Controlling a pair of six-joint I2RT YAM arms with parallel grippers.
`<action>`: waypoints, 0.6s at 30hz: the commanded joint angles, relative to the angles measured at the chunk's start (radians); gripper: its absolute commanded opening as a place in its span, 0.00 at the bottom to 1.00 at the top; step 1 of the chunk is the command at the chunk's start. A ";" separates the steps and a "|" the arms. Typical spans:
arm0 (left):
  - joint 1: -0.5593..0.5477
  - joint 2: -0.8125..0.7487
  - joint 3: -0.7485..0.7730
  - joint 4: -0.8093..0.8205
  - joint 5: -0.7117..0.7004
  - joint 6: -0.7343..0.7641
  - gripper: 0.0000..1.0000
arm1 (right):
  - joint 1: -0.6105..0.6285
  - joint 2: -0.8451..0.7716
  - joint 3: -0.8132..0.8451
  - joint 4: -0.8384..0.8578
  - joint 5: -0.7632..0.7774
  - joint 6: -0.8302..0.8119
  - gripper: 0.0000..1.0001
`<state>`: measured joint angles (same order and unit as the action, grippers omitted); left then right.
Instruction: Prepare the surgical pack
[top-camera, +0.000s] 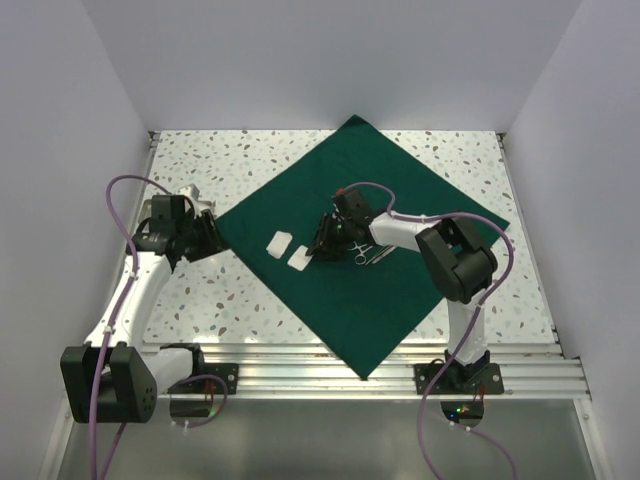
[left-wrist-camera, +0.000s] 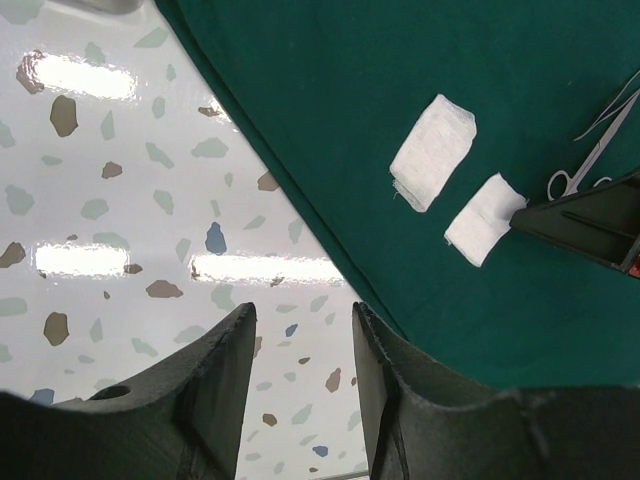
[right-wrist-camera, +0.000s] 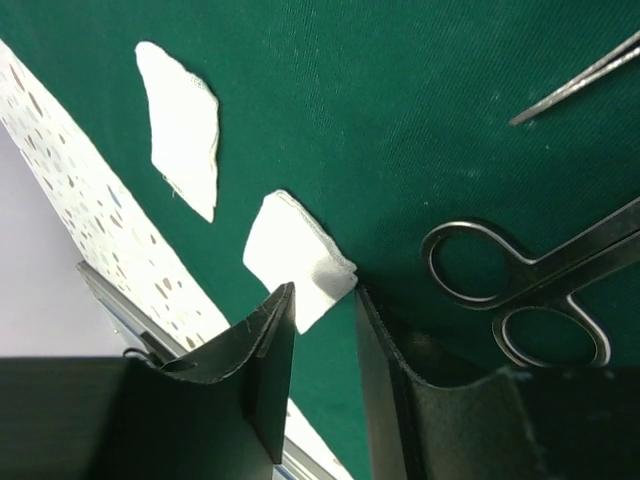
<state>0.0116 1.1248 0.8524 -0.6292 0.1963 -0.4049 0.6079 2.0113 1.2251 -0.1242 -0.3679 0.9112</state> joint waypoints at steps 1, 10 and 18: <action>-0.004 0.006 0.008 0.033 -0.011 0.011 0.47 | 0.003 0.043 0.025 0.012 0.057 0.002 0.34; -0.028 0.000 -0.004 0.033 -0.008 0.017 0.47 | 0.003 0.034 0.076 -0.017 0.052 -0.029 0.06; -0.029 -0.007 -0.024 0.046 -0.003 0.014 0.47 | 0.042 -0.014 0.189 -0.011 -0.038 -0.011 0.00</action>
<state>-0.0135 1.1328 0.8417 -0.6193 0.1947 -0.4015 0.6216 2.0418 1.3239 -0.1513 -0.3622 0.8986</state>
